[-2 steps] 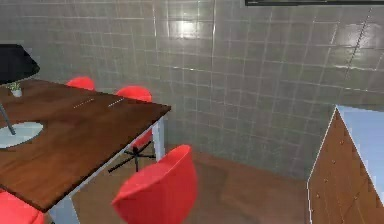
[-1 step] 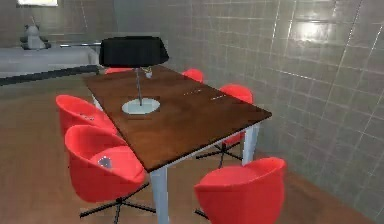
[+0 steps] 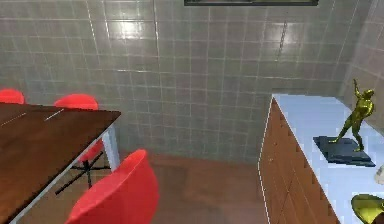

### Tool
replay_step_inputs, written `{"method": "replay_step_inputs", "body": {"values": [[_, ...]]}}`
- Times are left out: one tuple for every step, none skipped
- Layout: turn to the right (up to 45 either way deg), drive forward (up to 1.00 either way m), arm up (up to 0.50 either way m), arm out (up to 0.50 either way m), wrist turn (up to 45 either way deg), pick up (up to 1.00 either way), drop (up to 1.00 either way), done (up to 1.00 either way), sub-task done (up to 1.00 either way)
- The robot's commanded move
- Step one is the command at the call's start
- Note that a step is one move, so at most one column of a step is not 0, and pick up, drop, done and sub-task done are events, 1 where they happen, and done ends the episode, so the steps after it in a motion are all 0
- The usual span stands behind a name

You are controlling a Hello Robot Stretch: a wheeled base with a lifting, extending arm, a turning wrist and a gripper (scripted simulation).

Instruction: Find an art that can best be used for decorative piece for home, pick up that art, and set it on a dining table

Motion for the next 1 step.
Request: {"method": "replay_step_inputs", "body": {"values": [[9.0,0.0,0.0,0.0,0.0,0.0,0.0,0.0,0.0]]}}
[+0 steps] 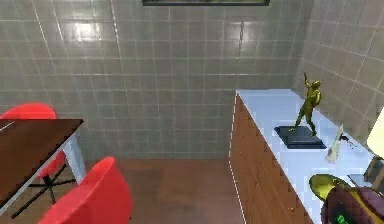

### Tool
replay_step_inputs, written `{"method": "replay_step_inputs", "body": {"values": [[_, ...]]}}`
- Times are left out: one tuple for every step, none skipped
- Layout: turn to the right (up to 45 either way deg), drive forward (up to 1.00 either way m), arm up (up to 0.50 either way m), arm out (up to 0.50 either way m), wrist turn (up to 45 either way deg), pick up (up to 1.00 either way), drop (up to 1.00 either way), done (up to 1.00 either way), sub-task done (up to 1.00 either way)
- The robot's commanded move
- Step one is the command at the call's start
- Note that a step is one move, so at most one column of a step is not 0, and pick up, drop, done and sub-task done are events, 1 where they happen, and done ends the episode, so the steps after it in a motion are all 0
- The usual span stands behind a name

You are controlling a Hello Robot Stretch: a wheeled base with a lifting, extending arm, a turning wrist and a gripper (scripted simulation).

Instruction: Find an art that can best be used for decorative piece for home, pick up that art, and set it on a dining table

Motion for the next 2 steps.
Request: {"method": "replay_step_inputs", "body": {"values": [[0.0,0.75,0.0,0.0,0.0,0.0,0.0,0.0,0.0],[-18.0,0.0,0.0,0.0,0.0,0.0,0.0,0.0,0.0]]}}
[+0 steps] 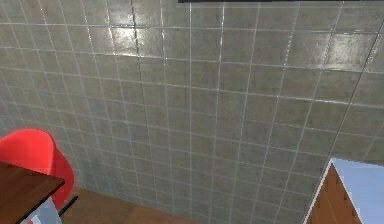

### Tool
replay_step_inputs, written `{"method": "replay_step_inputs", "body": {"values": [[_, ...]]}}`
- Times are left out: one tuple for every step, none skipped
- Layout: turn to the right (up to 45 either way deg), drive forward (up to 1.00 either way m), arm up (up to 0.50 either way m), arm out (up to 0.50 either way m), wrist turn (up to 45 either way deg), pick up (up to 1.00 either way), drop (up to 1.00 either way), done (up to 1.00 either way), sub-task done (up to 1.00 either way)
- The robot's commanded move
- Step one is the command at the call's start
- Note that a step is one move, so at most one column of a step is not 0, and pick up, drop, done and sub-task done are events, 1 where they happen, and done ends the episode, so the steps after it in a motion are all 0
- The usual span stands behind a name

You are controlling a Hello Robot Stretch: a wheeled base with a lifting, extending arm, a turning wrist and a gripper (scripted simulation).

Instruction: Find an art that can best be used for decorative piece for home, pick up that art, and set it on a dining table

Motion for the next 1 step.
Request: {"method": "replay_step_inputs", "body": {"values": [[0.0,0.0,0.5,0.0,0.0,0.0,0.0,0.0,0.0]]}}
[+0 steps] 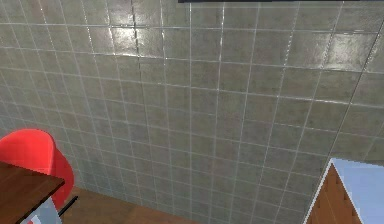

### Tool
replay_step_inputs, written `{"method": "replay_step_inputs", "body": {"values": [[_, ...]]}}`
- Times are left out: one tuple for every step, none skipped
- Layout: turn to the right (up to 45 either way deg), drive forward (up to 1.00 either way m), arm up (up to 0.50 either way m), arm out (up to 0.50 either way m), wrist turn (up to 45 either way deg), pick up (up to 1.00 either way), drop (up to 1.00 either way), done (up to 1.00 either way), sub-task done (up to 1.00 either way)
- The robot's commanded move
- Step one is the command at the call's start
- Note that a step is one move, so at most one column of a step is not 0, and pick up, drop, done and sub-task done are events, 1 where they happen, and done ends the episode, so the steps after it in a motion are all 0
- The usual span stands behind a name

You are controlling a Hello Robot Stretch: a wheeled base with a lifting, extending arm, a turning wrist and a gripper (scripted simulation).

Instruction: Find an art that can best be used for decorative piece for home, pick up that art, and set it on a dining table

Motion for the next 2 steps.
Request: {"method": "replay_step_inputs", "body": {"values": [[0.0,0.0,0.38,0.0,0.0,0.0,0.0,0.0,0.0],[0.0,0.0,0.0,0.18,0.0,0.0,0.0,0.0,0.0]]}}
